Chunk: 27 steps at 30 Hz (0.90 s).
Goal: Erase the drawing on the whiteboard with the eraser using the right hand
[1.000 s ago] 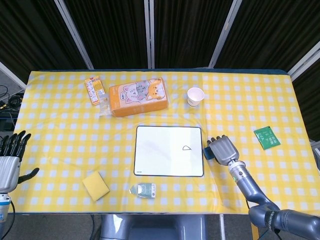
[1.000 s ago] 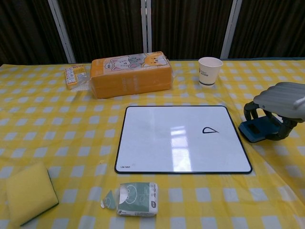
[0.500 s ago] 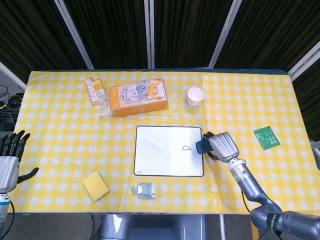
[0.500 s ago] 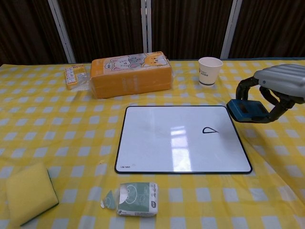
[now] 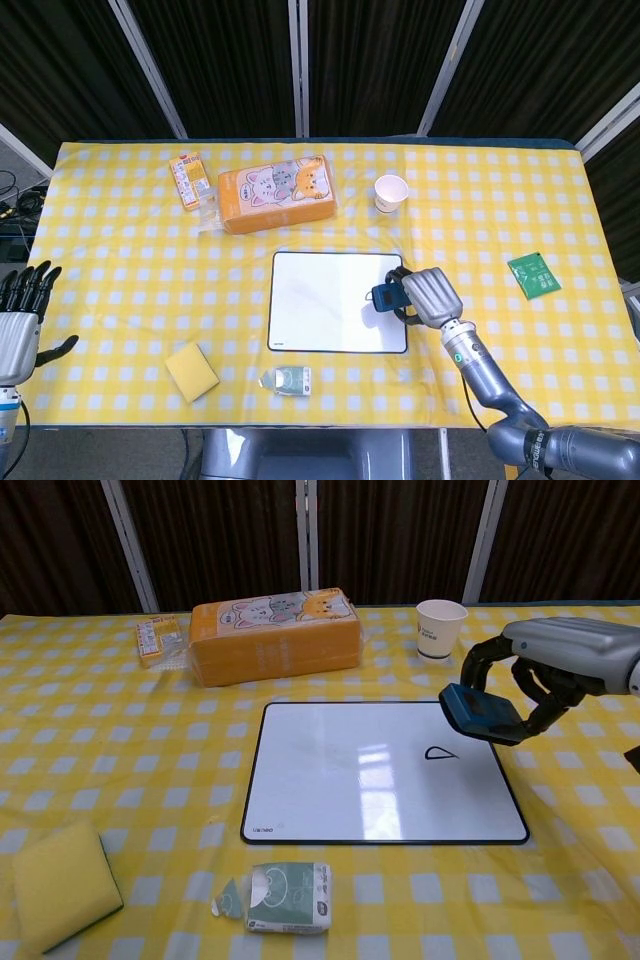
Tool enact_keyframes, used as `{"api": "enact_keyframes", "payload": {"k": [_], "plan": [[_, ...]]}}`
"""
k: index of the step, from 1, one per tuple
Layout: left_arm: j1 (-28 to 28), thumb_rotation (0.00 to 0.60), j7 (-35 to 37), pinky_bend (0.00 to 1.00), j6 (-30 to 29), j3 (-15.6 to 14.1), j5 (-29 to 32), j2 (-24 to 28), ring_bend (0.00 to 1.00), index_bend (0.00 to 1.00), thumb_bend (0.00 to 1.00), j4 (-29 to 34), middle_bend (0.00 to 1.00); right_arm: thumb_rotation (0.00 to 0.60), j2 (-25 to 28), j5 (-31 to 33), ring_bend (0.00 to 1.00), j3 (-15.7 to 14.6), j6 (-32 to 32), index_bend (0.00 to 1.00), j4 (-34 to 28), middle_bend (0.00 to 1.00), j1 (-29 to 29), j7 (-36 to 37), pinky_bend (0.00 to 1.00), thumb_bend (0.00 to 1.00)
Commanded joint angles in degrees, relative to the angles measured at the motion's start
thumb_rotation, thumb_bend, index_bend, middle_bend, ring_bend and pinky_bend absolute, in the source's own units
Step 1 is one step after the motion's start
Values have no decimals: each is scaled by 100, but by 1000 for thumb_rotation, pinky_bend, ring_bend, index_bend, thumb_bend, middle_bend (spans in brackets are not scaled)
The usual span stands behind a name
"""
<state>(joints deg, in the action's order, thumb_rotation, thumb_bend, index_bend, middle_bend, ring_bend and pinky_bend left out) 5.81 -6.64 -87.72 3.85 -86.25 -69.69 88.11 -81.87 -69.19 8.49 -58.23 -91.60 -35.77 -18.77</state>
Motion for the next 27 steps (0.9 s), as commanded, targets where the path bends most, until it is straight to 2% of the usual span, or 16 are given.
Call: {"api": "enact_keyframes", "payload": {"k": [1, 9, 16, 27], "plan": [[3, 600, 6, 0, 7, 1, 4, -1, 0, 0, 137, 2, 0, 600, -113, 62, 737, 37, 14, 833, -52, 718, -67, -108, 784, 529], [20, 600, 75, 0, 78, 9, 66, 9, 0, 0, 137, -31, 0, 600, -460, 335, 738, 133, 81, 833, -95, 718, -314, -619, 784, 529], [24, 600, 233, 0, 109, 47, 140, 53, 0, 0, 136, -41, 0, 600, -952, 752, 738, 186, 203, 834, 185, 718, -591, -1082, 784, 529], [49, 600, 318, 0, 211, 48, 212, 63, 0, 0, 137, -83, 0, 600, -1349, 931, 738, 192, 253, 834, 604, 718, -794, -1240, 784, 529]]}}
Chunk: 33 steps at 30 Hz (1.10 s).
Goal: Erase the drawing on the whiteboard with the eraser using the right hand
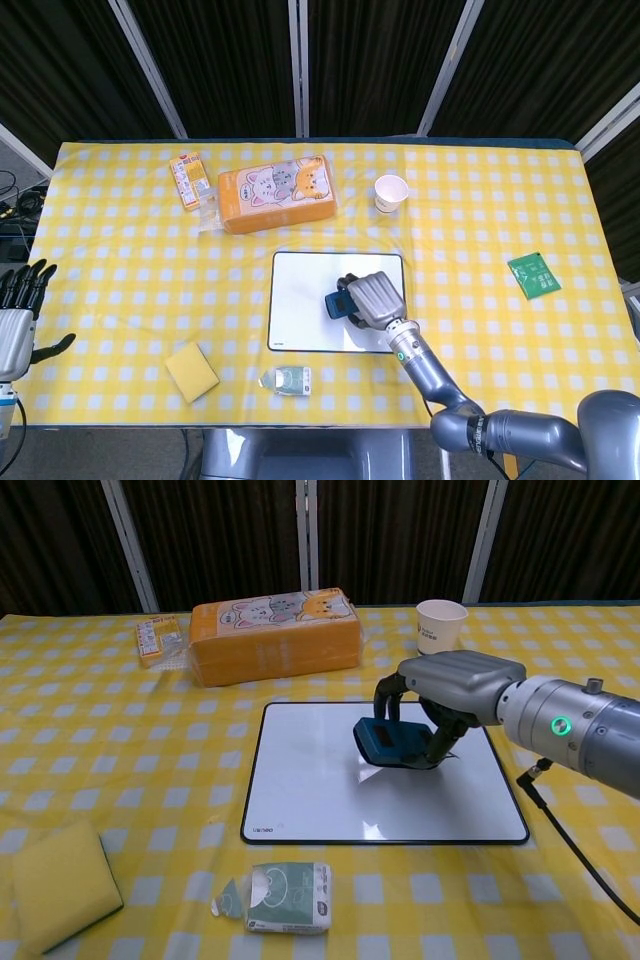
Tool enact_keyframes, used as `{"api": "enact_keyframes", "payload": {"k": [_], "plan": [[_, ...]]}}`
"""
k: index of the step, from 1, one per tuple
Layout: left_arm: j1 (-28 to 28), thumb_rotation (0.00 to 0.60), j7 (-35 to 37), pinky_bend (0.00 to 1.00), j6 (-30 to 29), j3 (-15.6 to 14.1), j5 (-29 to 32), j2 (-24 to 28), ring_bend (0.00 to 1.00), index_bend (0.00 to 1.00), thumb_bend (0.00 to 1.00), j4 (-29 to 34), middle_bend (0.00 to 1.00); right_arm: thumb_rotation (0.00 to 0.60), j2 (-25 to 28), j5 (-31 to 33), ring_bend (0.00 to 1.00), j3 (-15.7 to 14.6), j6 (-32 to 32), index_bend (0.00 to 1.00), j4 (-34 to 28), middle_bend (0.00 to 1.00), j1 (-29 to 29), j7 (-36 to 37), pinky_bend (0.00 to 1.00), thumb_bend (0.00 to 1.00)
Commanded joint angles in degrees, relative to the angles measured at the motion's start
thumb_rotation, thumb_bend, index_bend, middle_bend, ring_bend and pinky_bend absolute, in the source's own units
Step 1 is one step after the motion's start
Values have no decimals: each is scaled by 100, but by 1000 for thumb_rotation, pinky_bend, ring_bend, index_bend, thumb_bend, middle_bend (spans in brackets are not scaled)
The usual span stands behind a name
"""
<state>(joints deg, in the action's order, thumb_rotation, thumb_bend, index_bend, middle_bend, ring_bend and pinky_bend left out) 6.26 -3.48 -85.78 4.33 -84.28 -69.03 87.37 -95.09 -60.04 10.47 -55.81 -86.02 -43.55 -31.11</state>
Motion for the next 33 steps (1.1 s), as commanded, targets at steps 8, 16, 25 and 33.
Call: {"api": "enact_keyframes", "payload": {"k": [8, 16, 25, 33], "plan": [[16, 600, -11, 0, 48, 2, 47, -24, 0, 0, 136, -35, 0, 600, -96, 155, 740, -78, 94, 834, 442, 721, 17, 147, 784, 529], [34, 600, -39, 0, 60, -4, 32, -34, 0, 0, 136, -22, 0, 600, -79, 178, 741, -99, 119, 834, 619, 721, 62, 307, 784, 529], [54, 600, -66, 0, 89, -21, 17, -48, 0, 0, 137, -22, 0, 600, -306, 31, 743, -115, 173, 835, 487, 721, -14, 445, 784, 529], [38, 600, -28, 0, 58, -21, 19, -36, 0, 0, 136, -29, 0, 600, -559, -46, 743, -134, 183, 835, 410, 721, -110, 384, 784, 529]]}}
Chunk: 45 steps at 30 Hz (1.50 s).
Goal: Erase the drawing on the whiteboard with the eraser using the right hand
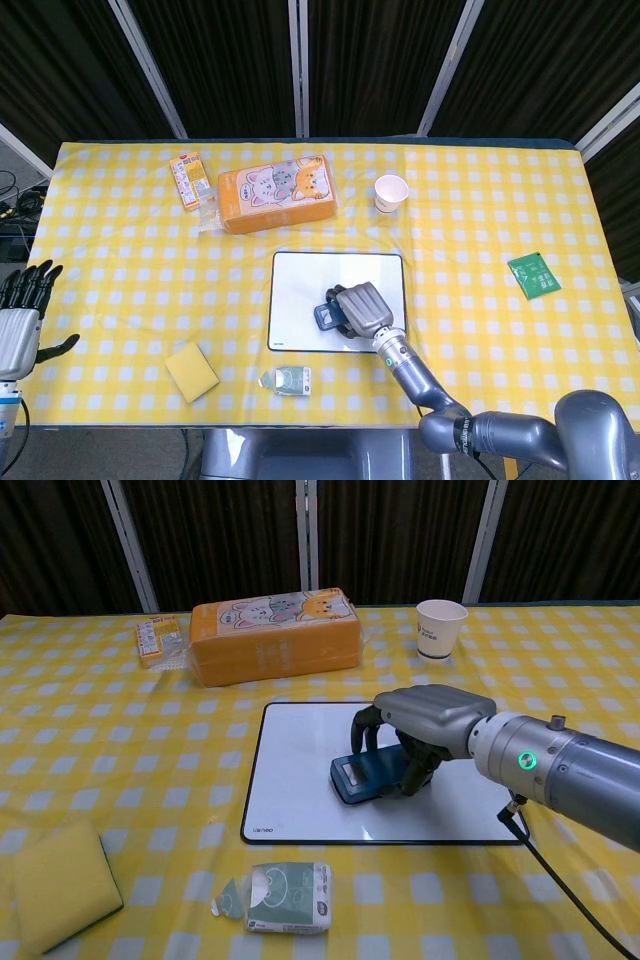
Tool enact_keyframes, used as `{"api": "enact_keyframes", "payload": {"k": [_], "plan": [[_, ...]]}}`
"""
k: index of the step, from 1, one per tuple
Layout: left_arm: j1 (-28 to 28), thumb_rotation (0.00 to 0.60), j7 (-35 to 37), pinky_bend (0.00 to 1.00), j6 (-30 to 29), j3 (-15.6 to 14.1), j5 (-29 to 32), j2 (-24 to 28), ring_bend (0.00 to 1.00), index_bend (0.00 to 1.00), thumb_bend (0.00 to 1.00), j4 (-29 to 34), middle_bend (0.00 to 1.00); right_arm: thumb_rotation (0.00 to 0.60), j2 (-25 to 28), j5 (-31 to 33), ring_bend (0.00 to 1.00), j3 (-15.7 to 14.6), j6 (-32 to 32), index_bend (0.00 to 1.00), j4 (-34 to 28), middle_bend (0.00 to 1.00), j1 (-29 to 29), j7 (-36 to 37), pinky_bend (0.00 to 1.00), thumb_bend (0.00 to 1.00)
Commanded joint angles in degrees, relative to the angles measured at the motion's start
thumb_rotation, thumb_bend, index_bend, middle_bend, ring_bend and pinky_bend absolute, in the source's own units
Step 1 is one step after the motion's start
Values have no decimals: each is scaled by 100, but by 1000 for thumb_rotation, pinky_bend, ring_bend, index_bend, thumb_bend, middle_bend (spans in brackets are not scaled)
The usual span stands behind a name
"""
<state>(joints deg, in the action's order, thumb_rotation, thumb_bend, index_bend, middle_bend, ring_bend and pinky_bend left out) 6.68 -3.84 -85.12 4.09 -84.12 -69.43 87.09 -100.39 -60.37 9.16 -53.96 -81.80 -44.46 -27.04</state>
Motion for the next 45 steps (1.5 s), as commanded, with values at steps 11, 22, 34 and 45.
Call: {"api": "enact_keyframes", "payload": {"k": [11, 22, 34, 45], "plan": [[-12, 600, 2, 0, -16, -2, 8, 7, 0, 0, 137, 2, 0, 600, -57, 136, 743, 85, 28, 835, 113, 722, -87, -96, 784, 529], [-3, 600, -17, 0, 0, -10, 6, -2, 0, 0, 137, 6, 0, 600, 34, 421, 744, 158, 144, 835, 520, 721, -60, 4, 784, 528], [10, 600, -9, 0, 26, -14, 7, -2, 0, 0, 137, 10, 0, 600, 248, 575, 746, 229, 106, 835, 459, 722, -28, 10, 784, 529], [10, 600, -41, 0, -8, -26, -40, -6, 0, 0, 137, 42, 0, 600, -36, 326, 747, 95, 50, 835, 144, 722, -121, -65, 784, 529]]}}
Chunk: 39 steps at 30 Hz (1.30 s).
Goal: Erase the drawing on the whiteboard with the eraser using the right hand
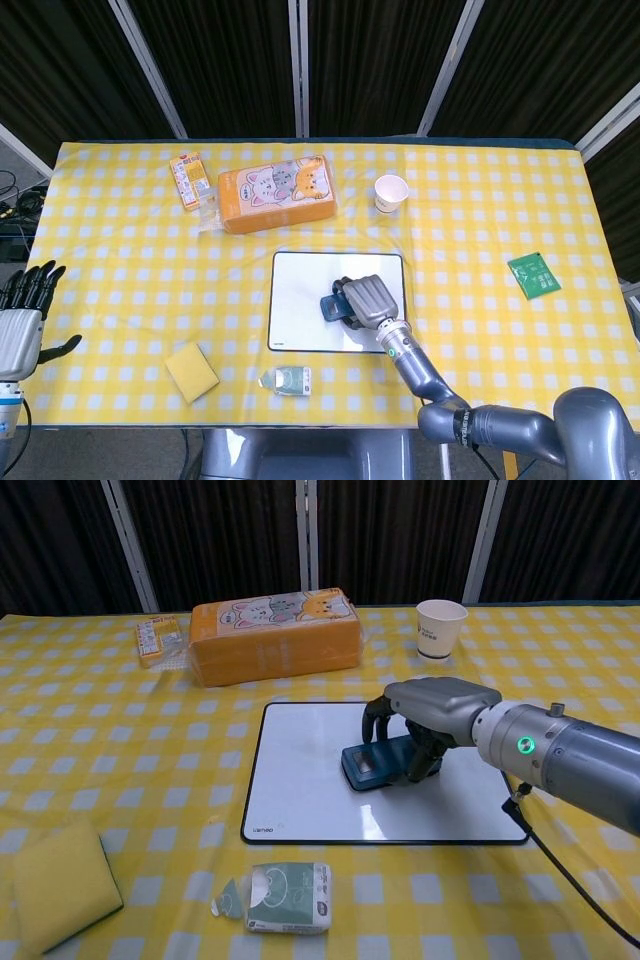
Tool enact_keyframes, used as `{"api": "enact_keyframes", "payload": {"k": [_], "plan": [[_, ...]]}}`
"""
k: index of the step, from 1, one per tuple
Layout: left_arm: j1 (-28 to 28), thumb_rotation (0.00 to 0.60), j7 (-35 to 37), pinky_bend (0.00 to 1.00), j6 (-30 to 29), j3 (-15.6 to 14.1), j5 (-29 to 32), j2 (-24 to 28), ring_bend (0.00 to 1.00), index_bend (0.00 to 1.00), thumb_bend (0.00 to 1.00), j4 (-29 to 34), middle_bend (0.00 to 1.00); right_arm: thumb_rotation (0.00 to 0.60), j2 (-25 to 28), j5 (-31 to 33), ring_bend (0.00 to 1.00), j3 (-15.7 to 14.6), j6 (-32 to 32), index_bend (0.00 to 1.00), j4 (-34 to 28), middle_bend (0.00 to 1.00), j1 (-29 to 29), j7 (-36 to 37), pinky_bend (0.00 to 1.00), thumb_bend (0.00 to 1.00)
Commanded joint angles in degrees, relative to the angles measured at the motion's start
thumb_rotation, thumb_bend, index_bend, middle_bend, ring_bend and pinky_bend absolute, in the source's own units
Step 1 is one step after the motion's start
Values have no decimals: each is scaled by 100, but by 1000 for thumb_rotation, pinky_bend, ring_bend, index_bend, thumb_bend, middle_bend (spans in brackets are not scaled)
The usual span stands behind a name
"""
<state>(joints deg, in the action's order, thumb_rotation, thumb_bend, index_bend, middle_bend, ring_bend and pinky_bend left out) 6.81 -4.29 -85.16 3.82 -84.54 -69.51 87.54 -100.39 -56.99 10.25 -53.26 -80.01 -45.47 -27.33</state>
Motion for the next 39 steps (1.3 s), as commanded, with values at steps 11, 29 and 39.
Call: {"api": "enact_keyframes", "payload": {"k": [11, 29, 39], "plan": [[-19, 600, 52, 0, -16, 7, 27, 17, 0, 0, 137, -22, 0, 600, -189, 11, 747, -54, -78, 835, -14, 722, -91, -243, 784, 529], [-22, 600, 32, 0, -11, 1, 32, 10, 0, 0, 136, -22, 0, 600, 34, 282, 747, -24, -161, 836, 404, 722, 113, -209, 784, 529], [-20, 600, 44, 0, -19, 3, 18, 16, 0, 0, 137, -15, 0, 600, 264, 522, 747, -38, -189, 837, 520, 722, 254, -298, 784, 529]]}}
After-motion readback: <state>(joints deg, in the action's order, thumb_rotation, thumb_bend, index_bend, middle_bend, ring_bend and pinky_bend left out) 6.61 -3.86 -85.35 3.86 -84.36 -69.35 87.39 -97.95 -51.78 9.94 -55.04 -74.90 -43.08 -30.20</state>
